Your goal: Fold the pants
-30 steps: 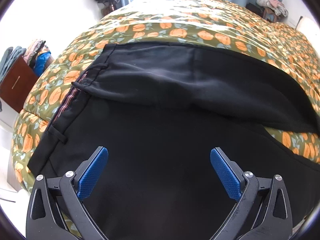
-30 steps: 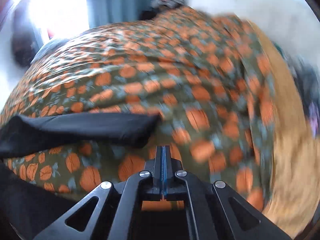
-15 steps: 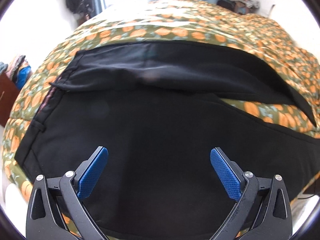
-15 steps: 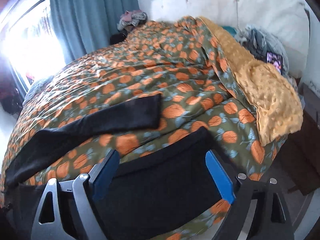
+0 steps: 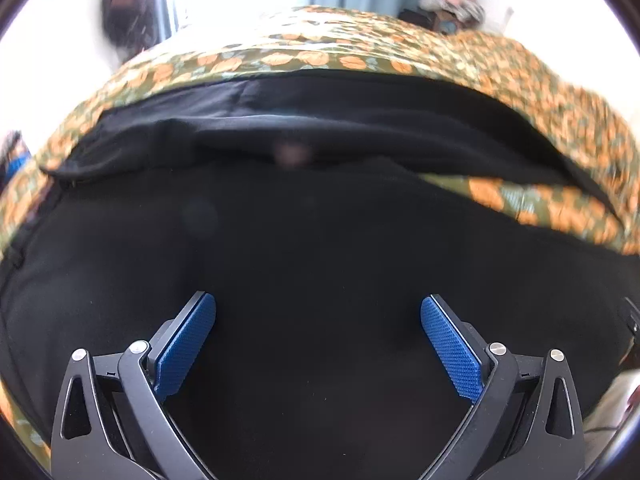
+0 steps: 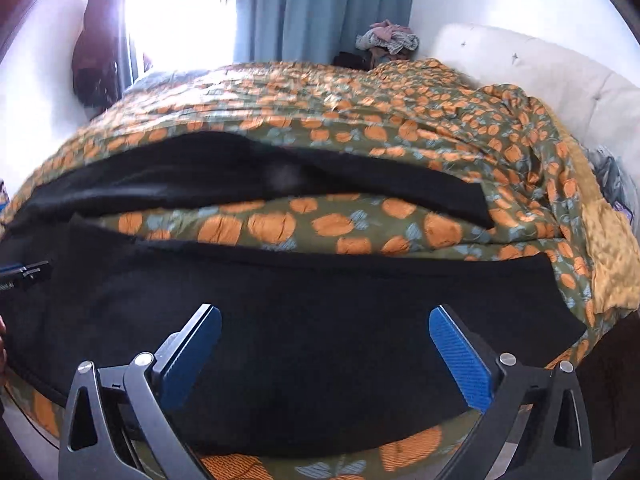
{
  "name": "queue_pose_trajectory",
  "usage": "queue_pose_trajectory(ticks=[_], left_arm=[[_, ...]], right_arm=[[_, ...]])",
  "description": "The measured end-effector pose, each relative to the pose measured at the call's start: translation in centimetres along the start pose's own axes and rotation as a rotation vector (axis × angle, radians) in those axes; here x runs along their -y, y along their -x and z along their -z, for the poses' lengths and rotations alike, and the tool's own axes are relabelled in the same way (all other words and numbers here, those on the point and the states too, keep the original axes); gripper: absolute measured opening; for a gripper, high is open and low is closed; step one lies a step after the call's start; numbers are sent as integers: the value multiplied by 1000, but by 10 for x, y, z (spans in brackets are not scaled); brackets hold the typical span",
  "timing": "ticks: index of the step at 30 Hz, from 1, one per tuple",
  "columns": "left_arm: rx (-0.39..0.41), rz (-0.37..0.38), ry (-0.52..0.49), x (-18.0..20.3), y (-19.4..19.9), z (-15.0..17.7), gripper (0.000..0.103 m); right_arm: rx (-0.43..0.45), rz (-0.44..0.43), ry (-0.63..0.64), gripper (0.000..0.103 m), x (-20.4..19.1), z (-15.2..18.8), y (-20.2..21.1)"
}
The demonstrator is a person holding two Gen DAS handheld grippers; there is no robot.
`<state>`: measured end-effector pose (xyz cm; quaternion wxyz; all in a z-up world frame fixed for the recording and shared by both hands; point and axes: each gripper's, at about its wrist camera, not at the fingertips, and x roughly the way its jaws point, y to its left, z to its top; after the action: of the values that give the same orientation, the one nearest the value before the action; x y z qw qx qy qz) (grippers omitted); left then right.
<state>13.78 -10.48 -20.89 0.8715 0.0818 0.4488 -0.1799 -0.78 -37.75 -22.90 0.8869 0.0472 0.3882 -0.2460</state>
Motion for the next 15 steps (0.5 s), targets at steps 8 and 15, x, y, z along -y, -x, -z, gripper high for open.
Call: queue_pose_trajectory(ticks=[8,15], left_arm=[[-29,6,-15,2,-13,4,103],[-28,-10,-48,5,-15,5,103]], right_arm=[[-110,-116,-99,103,15,28,-35],[-82,-110,-99,103,13,35,-36]])
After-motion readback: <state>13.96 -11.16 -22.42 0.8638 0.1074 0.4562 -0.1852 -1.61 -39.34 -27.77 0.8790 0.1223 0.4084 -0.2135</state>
